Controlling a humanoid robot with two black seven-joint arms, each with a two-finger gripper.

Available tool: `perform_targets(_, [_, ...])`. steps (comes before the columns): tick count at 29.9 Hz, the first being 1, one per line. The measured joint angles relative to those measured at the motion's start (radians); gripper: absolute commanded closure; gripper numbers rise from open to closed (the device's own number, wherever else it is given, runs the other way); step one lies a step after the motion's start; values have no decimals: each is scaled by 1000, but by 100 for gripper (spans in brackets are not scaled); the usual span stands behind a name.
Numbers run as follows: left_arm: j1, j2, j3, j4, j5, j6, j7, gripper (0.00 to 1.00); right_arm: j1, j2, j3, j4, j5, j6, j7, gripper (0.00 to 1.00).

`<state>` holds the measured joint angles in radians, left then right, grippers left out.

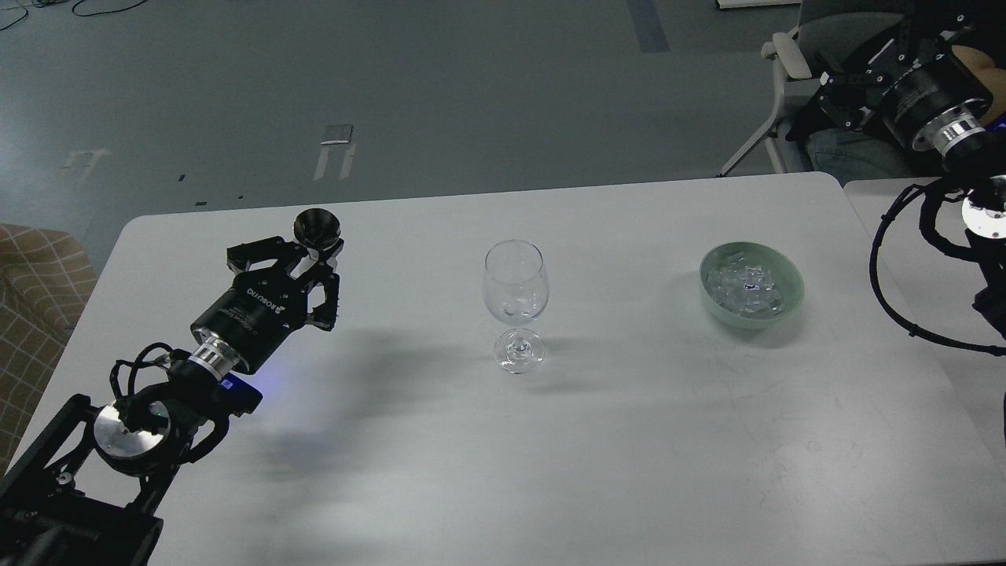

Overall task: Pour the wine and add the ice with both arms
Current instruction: 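Carry the jigger with the left gripper toward the wine glass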

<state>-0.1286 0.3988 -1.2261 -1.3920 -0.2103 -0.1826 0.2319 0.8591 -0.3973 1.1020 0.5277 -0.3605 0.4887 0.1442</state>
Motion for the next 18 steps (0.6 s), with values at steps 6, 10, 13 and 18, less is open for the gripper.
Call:
perform_targets(6, [-8, -2, -3, -52, 33, 93, 21, 100, -1, 0, 0, 0, 0, 0, 0, 0])
perform_targets(10, [-16, -9, -3, -69, 38, 139, 27, 100, -2, 0, 0, 0, 0, 0, 0, 0])
perform_targets(13, [-21, -12, -3, -87, 39, 169, 33, 100, -2, 0, 0, 0, 0, 0, -1, 0])
perform_targets(18, [-35, -20, 1, -104, 53, 211, 54, 100, -3, 0, 0, 0, 0, 0, -2, 0])
